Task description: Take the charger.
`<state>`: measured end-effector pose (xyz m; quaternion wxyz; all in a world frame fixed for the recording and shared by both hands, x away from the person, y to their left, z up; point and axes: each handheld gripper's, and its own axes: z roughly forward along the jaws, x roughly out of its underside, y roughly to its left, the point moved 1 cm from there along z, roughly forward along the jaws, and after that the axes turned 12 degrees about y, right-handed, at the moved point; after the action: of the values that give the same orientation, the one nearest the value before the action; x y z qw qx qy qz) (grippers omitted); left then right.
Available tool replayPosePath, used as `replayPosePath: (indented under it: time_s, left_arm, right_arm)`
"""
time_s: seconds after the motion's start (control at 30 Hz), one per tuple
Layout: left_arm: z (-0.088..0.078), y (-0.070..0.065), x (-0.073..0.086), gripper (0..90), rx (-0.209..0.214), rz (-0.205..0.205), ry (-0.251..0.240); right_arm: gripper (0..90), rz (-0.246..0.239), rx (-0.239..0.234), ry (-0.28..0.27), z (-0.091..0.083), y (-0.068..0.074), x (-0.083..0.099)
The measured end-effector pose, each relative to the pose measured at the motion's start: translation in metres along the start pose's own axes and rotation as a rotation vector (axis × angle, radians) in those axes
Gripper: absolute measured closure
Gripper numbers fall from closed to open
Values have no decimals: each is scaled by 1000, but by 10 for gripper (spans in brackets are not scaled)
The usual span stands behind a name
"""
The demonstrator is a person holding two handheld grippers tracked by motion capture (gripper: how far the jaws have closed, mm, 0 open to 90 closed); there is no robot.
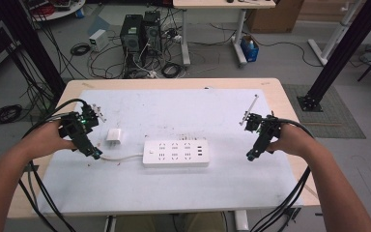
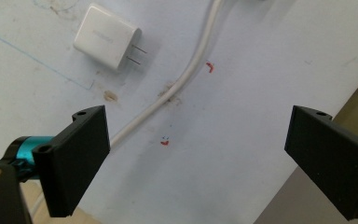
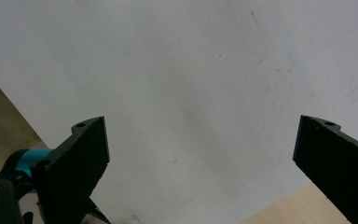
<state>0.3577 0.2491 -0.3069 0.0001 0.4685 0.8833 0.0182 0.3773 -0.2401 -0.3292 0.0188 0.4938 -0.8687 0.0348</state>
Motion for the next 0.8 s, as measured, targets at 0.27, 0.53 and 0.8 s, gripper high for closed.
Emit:
replayPosePath:
  time_s: [0.27,0.53,0.8]
  left_arm:
    - [1,7,2,66,38,-170,-46]
    - [10,23,-7,66,113,-489,-100]
    - [25,35,-19,66,113,-676,-110]
  right_arm:
    - [29,18,7,-5,1,-2,1]
    - [29,28,16,-7,3,-6,-2]
    - [29,25,14,-3,5,-9,-2]
